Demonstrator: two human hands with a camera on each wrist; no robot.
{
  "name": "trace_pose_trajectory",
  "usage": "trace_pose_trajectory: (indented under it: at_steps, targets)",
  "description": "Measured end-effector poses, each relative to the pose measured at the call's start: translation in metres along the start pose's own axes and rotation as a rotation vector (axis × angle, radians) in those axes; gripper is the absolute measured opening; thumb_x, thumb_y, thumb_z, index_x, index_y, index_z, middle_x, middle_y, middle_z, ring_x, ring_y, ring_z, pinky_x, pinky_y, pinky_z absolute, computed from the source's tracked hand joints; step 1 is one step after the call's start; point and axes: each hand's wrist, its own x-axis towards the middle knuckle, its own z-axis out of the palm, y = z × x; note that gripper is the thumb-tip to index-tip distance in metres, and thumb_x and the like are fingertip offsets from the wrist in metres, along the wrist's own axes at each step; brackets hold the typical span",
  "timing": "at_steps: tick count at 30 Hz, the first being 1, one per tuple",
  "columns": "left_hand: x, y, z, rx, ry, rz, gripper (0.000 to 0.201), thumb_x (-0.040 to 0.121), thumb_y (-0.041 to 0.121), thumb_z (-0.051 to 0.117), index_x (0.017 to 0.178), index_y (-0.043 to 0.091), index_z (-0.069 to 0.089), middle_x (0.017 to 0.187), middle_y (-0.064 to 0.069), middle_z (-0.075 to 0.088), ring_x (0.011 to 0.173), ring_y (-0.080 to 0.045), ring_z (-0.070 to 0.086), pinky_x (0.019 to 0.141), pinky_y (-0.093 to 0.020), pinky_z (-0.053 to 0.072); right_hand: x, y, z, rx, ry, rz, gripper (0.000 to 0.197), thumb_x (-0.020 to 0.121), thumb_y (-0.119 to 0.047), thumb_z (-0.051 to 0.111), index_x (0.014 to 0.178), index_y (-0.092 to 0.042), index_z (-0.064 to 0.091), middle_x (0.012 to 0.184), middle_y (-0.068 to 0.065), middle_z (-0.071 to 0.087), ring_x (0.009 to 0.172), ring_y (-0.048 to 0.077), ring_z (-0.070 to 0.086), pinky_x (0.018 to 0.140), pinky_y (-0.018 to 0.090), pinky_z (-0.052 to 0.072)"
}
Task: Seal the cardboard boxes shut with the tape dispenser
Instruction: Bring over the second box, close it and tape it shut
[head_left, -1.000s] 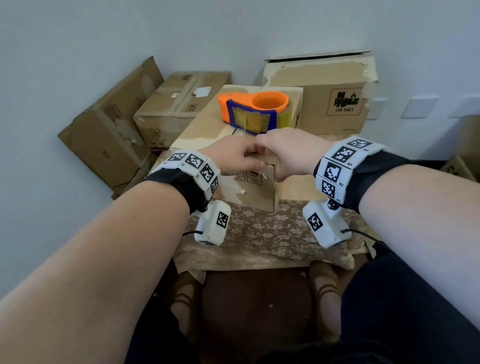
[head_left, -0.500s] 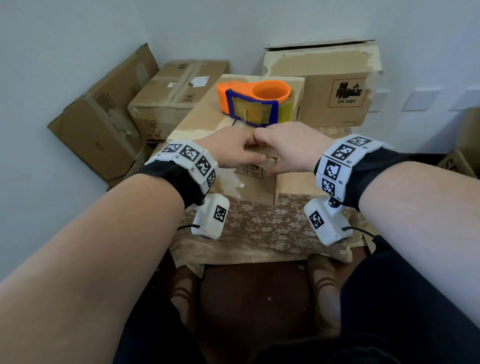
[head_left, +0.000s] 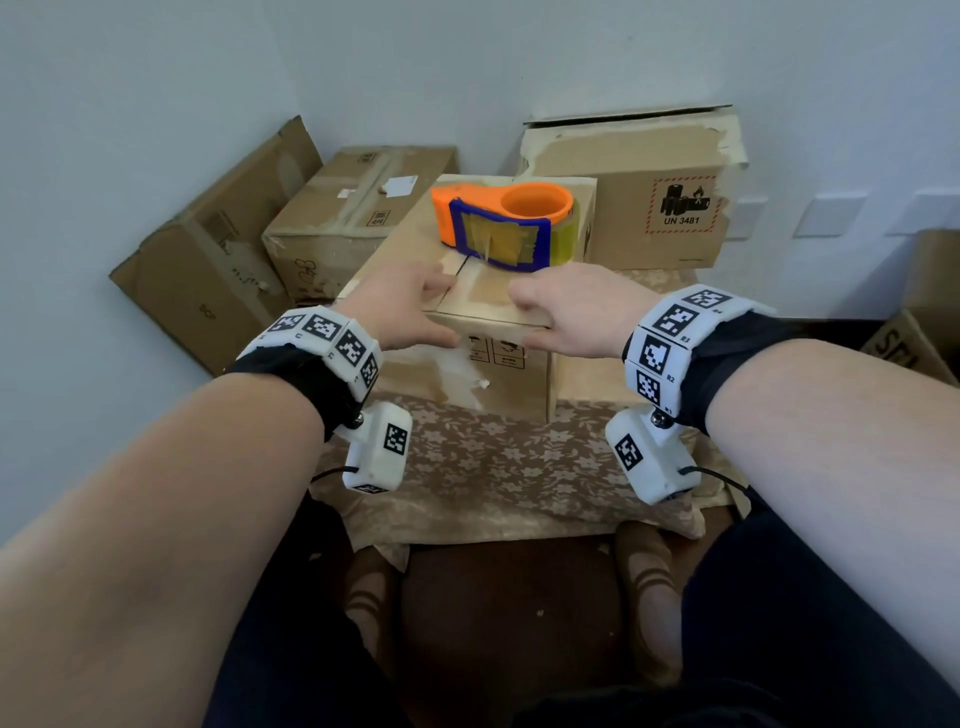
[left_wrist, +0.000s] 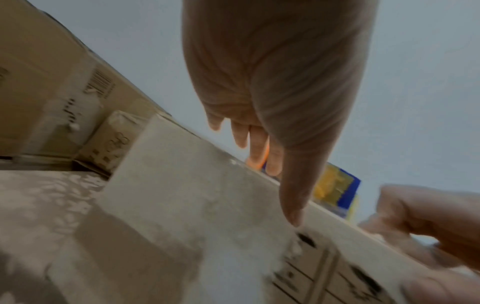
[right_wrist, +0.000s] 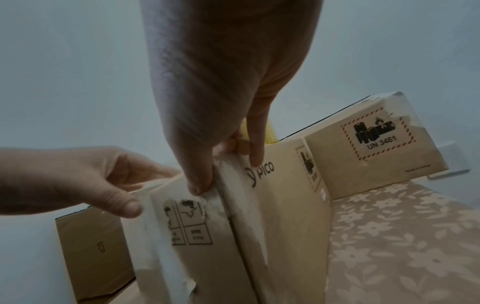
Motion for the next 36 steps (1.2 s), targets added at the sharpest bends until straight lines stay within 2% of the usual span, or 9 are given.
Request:
trace_pose_trajectory:
  at_steps: [3, 8, 13, 21, 24, 27, 29, 32, 36]
  targets:
    - [-0.004, -0.016, -0.003, 0.088, -0.050, -0.160, 0.103, 0.066, 0.052, 0.079, 0.150, 0.026, 0.026, 0.158, -0.007, 0.016, 0.144, -0.031, 0.016, 0.114, -0.043, 0.022, -0.008, 0.003, -0.003, 0.014, -0.014, 0.040, 0.024, 0.092, -0.039, 0.056, 0.102, -0.018, 0.046, 0.102, 0.002, 0.056, 0.091, 0.024, 0.055, 0.073, 0.037, 0.047]
    - [-0.006, -0.021, -0.005, 0.074, -0.078, -0.212, 0.113, 0.060, 0.046, 0.085, 0.151, 0.019, 0.024, 0.151, -0.008, 0.035, 0.136, -0.030, 0.036, 0.109, -0.043, 0.035, -0.020, 0.010, -0.004, -0.051, 0.023, 0.099, 0.027, 0.093, -0.041, 0.052, 0.112, -0.022, 0.052, 0.110, 0.001, 0.056, 0.102, 0.024, 0.053, 0.068, 0.035, 0.047]
    - [-0.012, -0.015, -0.007, 0.065, -0.112, -0.194, 0.106, 0.062, 0.043, 0.086, 0.149, 0.022, 0.029, 0.150, -0.002, 0.037, 0.135, -0.026, 0.039, 0.108, -0.041, 0.037, -0.026, 0.004, -0.012, -0.180, 0.035, 0.092, 0.031, 0.091, -0.036, 0.054, 0.116, -0.019, 0.058, 0.110, 0.003, 0.050, 0.104, 0.022, 0.046, 0.069, 0.031, 0.040]
    - [-0.029, -0.006, -0.012, -0.074, -0.136, -0.121, 0.075, 0.082, 0.051, 0.066, 0.145, 0.020, 0.040, 0.148, -0.002, 0.041, 0.135, -0.021, 0.038, 0.108, -0.030, 0.030, -0.003, -0.039, -0.018, -0.121, -0.070, 0.097, 0.035, 0.083, -0.025, 0.057, 0.118, -0.021, 0.058, 0.112, 0.001, 0.054, 0.104, 0.024, 0.053, 0.075, 0.038, 0.051]
    - [-0.035, -0.011, -0.017, -0.184, -0.072, -0.123, 0.043, 0.098, 0.037, 0.046, 0.137, 0.019, 0.051, 0.142, -0.001, 0.049, 0.130, -0.019, 0.044, 0.106, -0.027, 0.031, 0.012, -0.057, -0.014, -0.097, -0.076, 0.089, 0.031, 0.083, -0.026, 0.059, 0.113, -0.018, 0.057, 0.109, 0.002, 0.056, 0.101, 0.025, 0.056, 0.073, 0.036, 0.051]
    - [-0.035, -0.028, -0.017, -0.359, -0.016, -0.165, 0.037, 0.100, 0.016, 0.044, 0.136, 0.013, 0.052, 0.137, -0.004, 0.053, 0.125, -0.019, 0.050, 0.105, -0.028, 0.039, 0.028, -0.073, -0.011, -0.104, -0.060, 0.067, 0.029, 0.085, -0.032, 0.059, 0.110, -0.017, 0.058, 0.107, 0.002, 0.060, 0.098, 0.026, 0.059, 0.073, 0.035, 0.050]
    - [-0.035, -0.035, -0.016, -0.465, -0.023, -0.172, 0.038, 0.098, 0.004, 0.045, 0.136, 0.009, 0.051, 0.131, -0.004, 0.056, 0.109, -0.015, 0.056, 0.086, -0.017, 0.050, 0.038, -0.081, -0.010, -0.116, -0.048, 0.075, 0.028, 0.087, -0.034, 0.058, 0.107, -0.015, 0.060, 0.104, 0.004, 0.063, 0.093, 0.026, 0.061, 0.067, 0.034, 0.048]
    - [-0.031, -0.043, -0.017, -0.399, -0.068, -0.124, 0.045, 0.096, -0.005, 0.043, 0.136, 0.013, 0.051, 0.123, -0.001, 0.056, 0.097, -0.008, 0.052, 0.063, -0.002, 0.045, 0.049, -0.091, -0.014, -0.176, -0.020, 0.084, 0.031, 0.091, -0.038, 0.055, 0.105, -0.012, 0.063, 0.101, 0.007, 0.064, 0.091, 0.027, 0.062, 0.060, 0.031, 0.038]
    - [-0.025, -0.055, -0.020, -0.111, -0.143, -0.064, 0.065, 0.090, -0.004, 0.054, 0.143, 0.031, 0.040, 0.136, -0.002, 0.053, 0.106, -0.010, 0.057, 0.083, -0.020, 0.047, 0.060, -0.102, -0.017, -0.231, 0.007, 0.084, 0.030, 0.094, -0.039, 0.052, 0.103, -0.013, 0.063, 0.091, 0.004, 0.056, 0.085, 0.024, 0.056, 0.058, 0.031, 0.035]
